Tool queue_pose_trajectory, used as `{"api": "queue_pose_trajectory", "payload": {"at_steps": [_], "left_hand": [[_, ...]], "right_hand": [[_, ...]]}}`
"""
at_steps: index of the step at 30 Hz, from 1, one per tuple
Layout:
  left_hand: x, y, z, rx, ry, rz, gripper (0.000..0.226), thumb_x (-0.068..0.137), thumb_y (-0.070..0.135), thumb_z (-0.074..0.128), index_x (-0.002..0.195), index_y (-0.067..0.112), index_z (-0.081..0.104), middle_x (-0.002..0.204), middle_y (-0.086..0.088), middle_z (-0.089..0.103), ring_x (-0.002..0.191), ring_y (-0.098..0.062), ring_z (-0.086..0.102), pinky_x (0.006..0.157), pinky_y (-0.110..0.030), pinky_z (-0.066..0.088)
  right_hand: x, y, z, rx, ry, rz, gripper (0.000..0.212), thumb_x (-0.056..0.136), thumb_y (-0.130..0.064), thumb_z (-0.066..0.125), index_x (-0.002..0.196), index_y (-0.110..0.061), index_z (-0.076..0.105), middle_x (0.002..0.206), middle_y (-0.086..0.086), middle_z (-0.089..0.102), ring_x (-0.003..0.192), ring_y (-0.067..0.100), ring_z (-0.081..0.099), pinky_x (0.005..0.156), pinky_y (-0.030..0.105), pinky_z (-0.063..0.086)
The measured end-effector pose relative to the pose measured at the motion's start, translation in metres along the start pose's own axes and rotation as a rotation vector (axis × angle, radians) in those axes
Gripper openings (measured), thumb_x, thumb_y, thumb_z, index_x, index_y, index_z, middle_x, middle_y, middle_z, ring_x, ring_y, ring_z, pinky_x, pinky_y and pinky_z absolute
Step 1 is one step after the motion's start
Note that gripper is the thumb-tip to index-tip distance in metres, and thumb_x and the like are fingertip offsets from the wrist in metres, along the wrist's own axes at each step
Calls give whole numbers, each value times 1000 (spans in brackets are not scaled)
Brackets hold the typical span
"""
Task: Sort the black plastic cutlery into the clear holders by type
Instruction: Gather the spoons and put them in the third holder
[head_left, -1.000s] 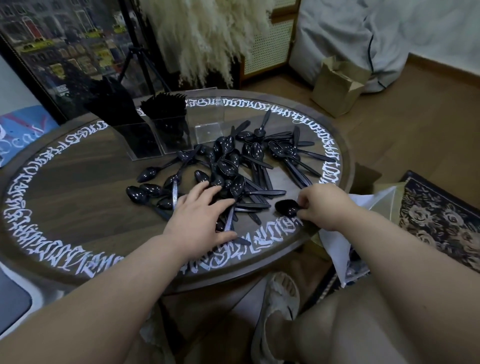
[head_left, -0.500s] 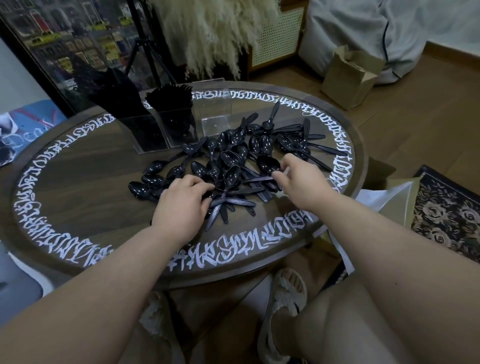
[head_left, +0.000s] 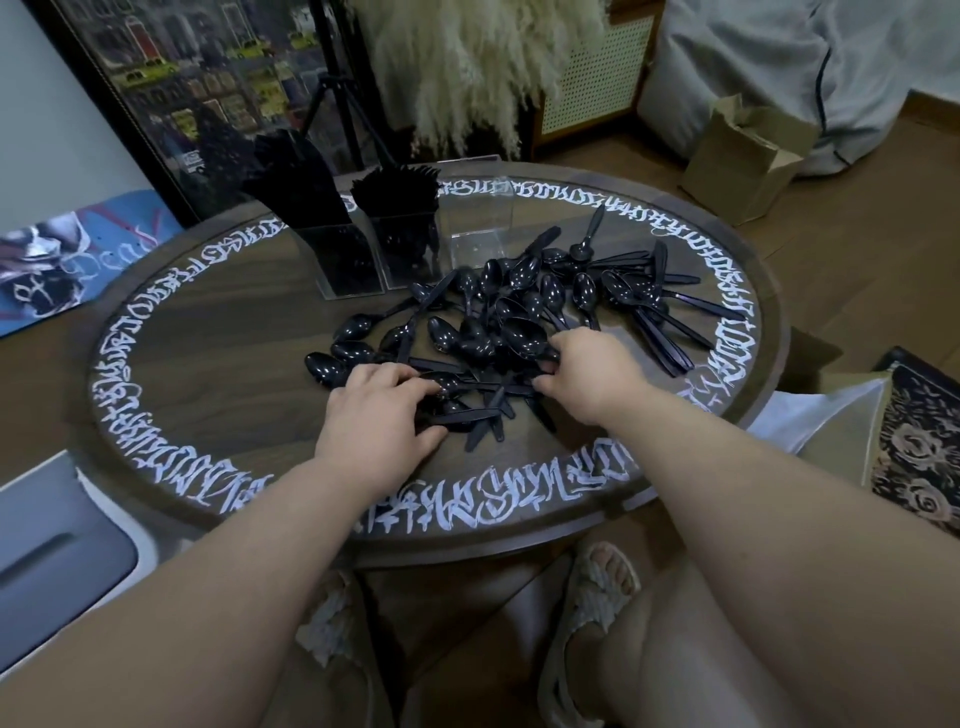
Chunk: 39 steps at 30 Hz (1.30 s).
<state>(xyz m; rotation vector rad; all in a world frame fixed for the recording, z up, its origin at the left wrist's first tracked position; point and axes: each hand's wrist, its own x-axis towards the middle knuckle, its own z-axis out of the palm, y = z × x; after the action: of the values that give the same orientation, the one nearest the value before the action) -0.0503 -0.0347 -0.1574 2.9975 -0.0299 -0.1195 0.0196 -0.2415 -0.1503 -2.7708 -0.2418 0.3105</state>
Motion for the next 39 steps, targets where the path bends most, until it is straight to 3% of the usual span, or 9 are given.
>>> {"api": "queue_pose_trajectory", "payload": {"at_steps": [4,8,13,20,23,26,30,35,39], "left_hand": [[-1,-3,-1,-32,14,-18,56,87,47,61,139,35,44,142,9,40,133,-20,27,106,-40,30],[1,-6,-10,-110,51,-59,61,84,47,65,140,34,43,143,6,39,132,-22,29,108,-42,32],[7,3,-23,-185,101,-111,55,86,46,63,137,33,47,142,5,42,132,-23,32,108,-41,34],[9,18,-31,-448,120,-103,30,97,38,48,118,25,65,125,3,59,116,-19,50,97,-33,41],[9,26,-33,-702,81,-152,37,100,38,40,101,15,69,99,-3,70,91,-18,63,82,-30,48],[11,31,-32,-994,18,-290,42,102,39,33,104,16,68,92,4,70,81,-11,66,68,-21,44],[15,34,-33,-1184,-125,-370,44,101,43,36,107,13,68,95,-1,72,85,-15,69,70,-26,50],[17,35,-33,-1195,-148,-215,25,92,39,58,90,22,75,90,4,75,85,-10,68,70,-23,47],[23,32,-31,-1254,-69,-288,20,89,29,65,82,14,76,80,-5,74,70,-11,63,64,-22,48]], "right_hand": [[0,2,-4,165,-6,49,17,86,-22,65,76,-14,55,86,7,62,82,24,59,69,29,44],[-3,3,-14,420,105,125,17,85,-15,64,71,-14,53,64,-1,52,60,17,47,52,25,35],[-8,-1,-39,660,138,162,16,83,-10,70,75,-13,57,68,-1,55,67,18,54,66,31,47],[-12,-23,-44,838,-35,180,28,80,-8,74,106,-8,63,79,-3,60,60,10,55,46,16,39],[-13,-32,-30,858,-43,158,23,79,-7,74,99,-9,65,85,4,68,72,20,65,55,28,51],[-16,-32,-16,807,-54,96,15,78,-10,75,88,-16,66,83,6,72,79,24,70,72,40,58],[-17,-31,-15,935,-129,61,19,79,-8,74,93,-18,65,73,-1,69,61,10,65,54,25,51],[-14,-42,-13,1099,-192,-40,20,78,1,73,93,-5,62,58,-4,61,56,10,62,52,20,49],[-7,-49,-6,1028,-176,-139,20,73,5,74,87,-4,62,61,-7,62,60,6,61,65,23,54]]}}
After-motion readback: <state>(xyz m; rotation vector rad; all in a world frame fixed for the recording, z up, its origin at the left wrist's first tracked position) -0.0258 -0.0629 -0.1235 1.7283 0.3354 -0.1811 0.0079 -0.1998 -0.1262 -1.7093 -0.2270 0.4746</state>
